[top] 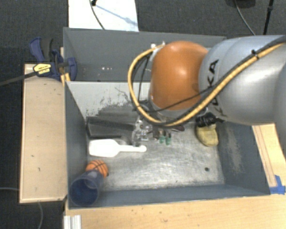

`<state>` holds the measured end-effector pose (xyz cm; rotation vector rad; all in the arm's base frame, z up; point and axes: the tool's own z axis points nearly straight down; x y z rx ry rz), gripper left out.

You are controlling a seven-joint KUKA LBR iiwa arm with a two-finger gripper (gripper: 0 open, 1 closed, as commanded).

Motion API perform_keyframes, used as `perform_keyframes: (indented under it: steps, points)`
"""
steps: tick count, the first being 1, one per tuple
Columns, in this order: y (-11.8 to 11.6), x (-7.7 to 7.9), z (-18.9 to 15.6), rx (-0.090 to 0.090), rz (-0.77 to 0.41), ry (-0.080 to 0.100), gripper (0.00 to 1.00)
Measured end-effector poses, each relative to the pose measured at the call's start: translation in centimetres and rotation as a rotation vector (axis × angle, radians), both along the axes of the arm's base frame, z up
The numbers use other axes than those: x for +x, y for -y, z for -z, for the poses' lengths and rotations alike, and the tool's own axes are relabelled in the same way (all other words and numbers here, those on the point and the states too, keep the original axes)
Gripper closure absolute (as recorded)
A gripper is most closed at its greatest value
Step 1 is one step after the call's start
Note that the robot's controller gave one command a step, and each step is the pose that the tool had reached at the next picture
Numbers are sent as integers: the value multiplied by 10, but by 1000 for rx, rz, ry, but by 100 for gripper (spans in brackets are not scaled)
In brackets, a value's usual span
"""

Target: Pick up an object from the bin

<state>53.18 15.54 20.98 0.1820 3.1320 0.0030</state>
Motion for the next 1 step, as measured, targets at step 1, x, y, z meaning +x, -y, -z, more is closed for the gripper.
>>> perform_keyframes:
  steps: [1]
  points:
    - [0, -1, 1, -1, 1, -3, 100]
